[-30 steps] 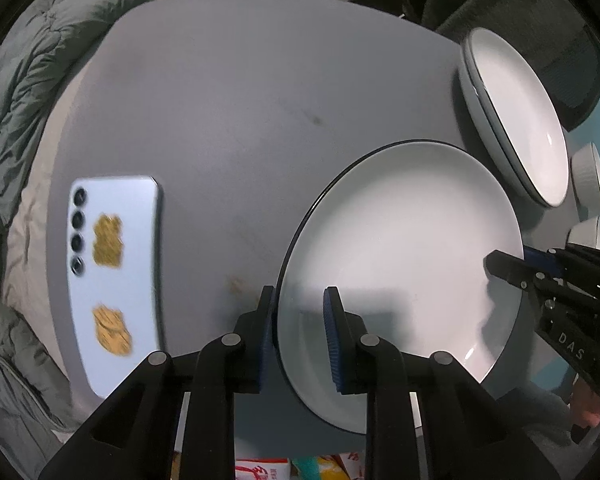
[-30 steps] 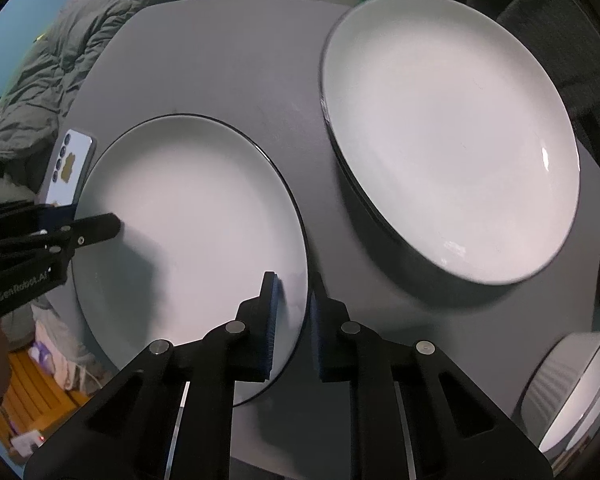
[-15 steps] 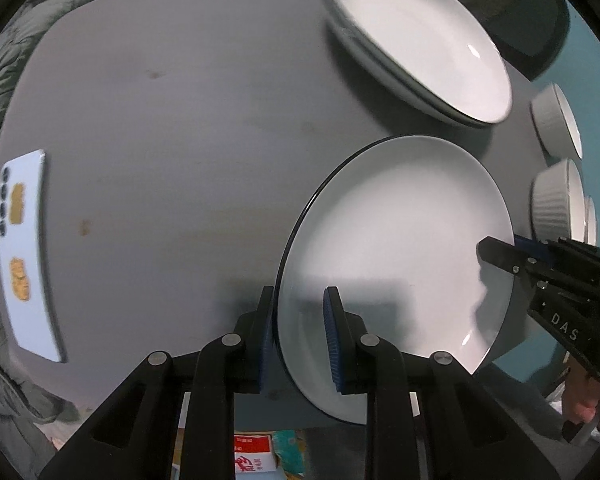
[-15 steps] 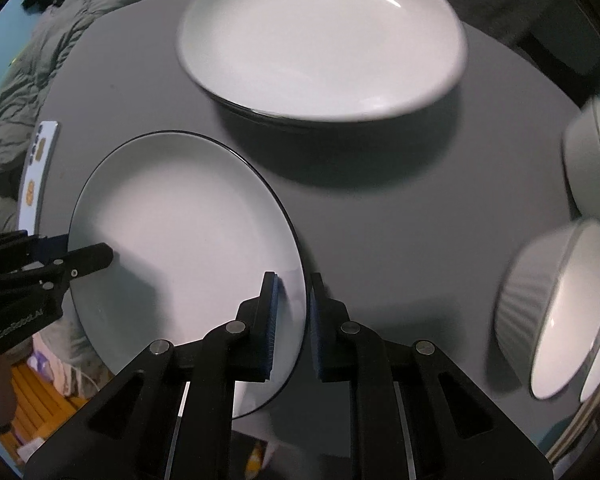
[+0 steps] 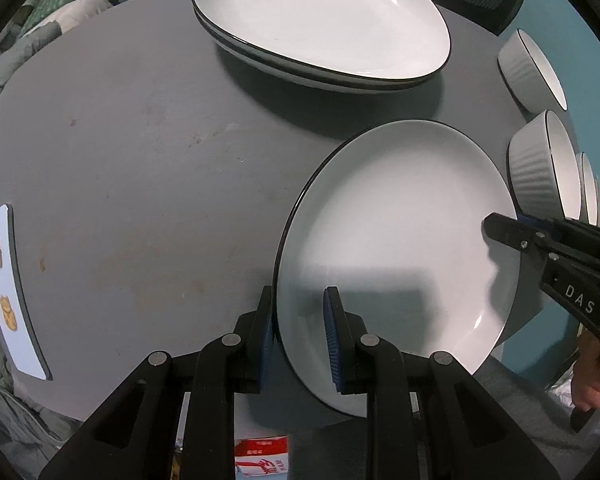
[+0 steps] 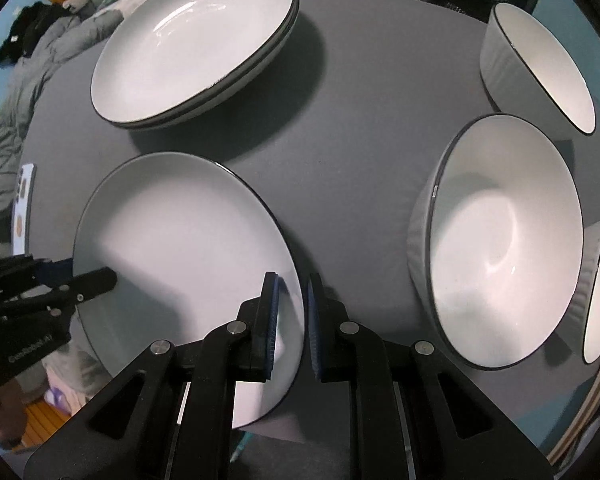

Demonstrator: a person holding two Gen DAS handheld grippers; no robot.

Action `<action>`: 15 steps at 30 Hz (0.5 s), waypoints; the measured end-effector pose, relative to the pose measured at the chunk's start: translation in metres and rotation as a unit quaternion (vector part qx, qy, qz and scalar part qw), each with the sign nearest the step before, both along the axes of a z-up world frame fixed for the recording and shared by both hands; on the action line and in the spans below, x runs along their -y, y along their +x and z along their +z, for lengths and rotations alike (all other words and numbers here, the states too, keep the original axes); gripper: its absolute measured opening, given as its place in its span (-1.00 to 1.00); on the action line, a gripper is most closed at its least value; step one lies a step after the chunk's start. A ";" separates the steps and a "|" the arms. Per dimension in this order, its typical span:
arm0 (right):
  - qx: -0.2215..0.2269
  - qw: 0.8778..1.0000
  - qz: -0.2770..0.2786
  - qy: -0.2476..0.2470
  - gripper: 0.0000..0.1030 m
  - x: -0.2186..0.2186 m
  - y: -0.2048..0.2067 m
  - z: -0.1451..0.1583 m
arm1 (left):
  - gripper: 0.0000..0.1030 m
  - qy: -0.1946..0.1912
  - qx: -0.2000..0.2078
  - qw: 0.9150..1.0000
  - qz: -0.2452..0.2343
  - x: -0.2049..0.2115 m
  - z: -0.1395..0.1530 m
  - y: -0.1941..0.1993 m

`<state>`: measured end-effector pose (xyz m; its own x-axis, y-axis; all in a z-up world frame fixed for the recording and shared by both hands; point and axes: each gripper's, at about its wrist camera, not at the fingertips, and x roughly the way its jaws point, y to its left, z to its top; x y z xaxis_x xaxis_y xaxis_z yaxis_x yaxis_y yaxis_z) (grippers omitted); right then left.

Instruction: Organize plates and bowls

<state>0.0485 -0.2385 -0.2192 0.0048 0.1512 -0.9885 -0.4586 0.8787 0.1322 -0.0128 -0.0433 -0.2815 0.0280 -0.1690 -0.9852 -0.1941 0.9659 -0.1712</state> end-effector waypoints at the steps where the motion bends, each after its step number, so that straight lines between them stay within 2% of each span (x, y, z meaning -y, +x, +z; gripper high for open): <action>1: 0.000 1.000 -0.001 0.002 -0.73 0.000 -0.001 -0.001 | -0.56 -0.002 0.000 1.000 0.000 -0.001 0.001 0.001; 3: -0.006 1.000 -0.002 0.007 -0.73 0.002 -0.004 -0.003 | -0.56 -0.009 -0.004 1.000 0.003 -0.005 -0.001 0.002; 6: -0.008 1.000 -0.011 0.019 -0.73 0.009 -0.006 -0.005 | -0.56 -0.021 0.000 1.000 0.011 0.014 0.000 0.004; 11: -0.024 0.998 -0.037 0.040 -0.73 0.014 -0.002 -0.008 | -0.55 -0.029 0.003 0.999 0.015 0.008 -0.001 0.001; 15: -0.037 0.998 -0.037 0.046 -0.68 0.018 -0.003 -0.015 | -0.55 -0.035 0.004 0.999 0.017 0.007 -0.002 0.005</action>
